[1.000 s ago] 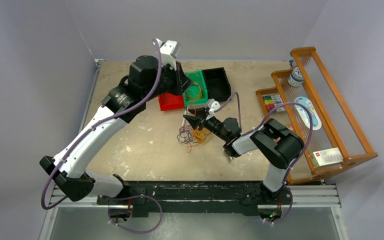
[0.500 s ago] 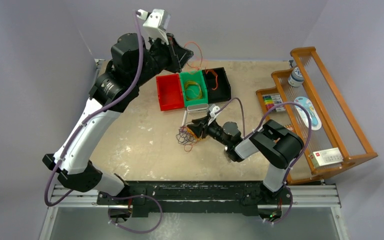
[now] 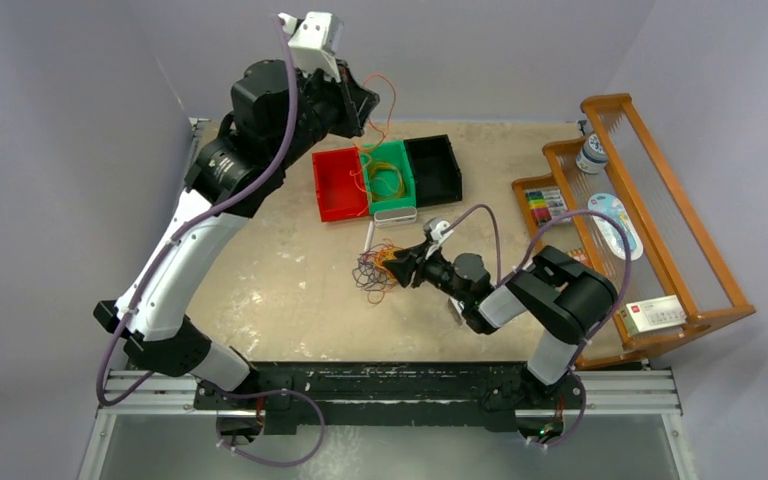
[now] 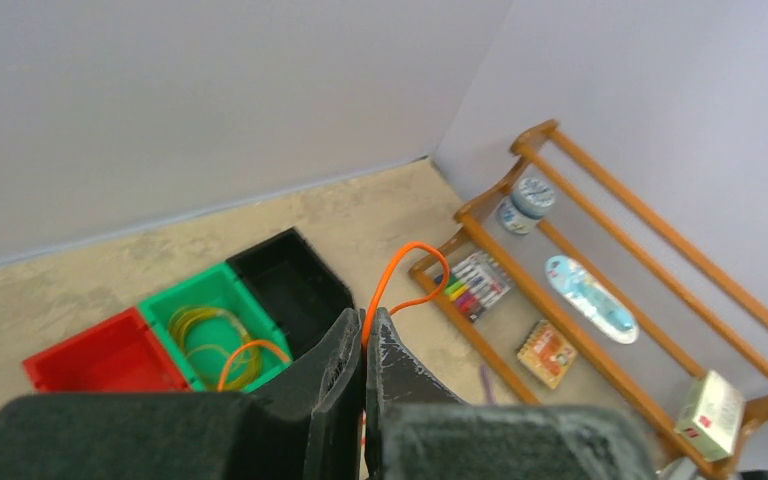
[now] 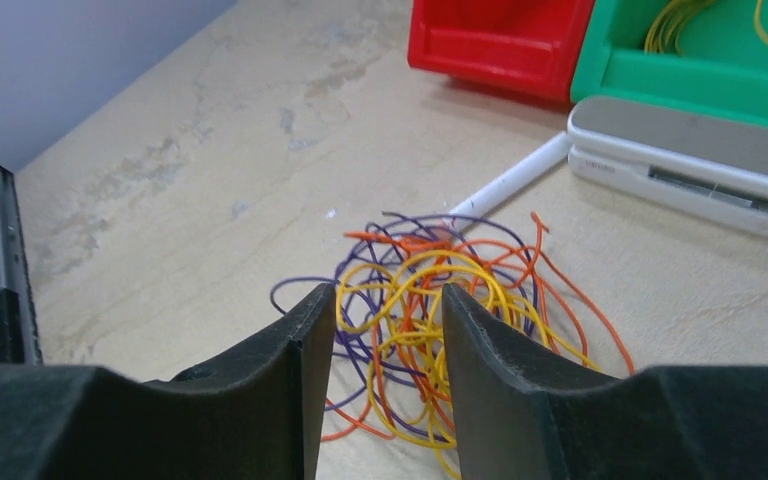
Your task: Untangle the cables
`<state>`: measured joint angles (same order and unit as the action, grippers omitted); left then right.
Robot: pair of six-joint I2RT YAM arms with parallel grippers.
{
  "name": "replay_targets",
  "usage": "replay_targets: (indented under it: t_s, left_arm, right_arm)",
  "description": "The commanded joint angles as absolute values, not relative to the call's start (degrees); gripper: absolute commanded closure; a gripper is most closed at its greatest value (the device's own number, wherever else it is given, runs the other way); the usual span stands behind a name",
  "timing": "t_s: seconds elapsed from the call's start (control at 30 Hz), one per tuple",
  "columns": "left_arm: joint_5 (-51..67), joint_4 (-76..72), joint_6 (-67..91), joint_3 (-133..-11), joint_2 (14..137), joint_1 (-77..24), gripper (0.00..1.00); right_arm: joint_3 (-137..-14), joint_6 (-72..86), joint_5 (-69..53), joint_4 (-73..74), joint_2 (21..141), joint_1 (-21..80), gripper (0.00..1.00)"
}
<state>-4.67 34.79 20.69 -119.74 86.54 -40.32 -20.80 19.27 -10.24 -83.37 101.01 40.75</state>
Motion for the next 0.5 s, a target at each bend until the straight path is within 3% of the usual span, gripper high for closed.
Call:
replay_targets:
  t_s: [0.0,0.47]
  left_arm:
    - [-12.54,34.99,18.18,-116.12,87.18,-40.52,1.00]
    - [-21.96,34.02,16.41,-110.71,92.88,-39.01,1.00]
  right_arm:
    - [-21.18,20.62,-8.24,-84.65,94.00,40.17,0.52]
    - [-26.07,17.94,6.42,-55.74,72.52,38.24,0.40]
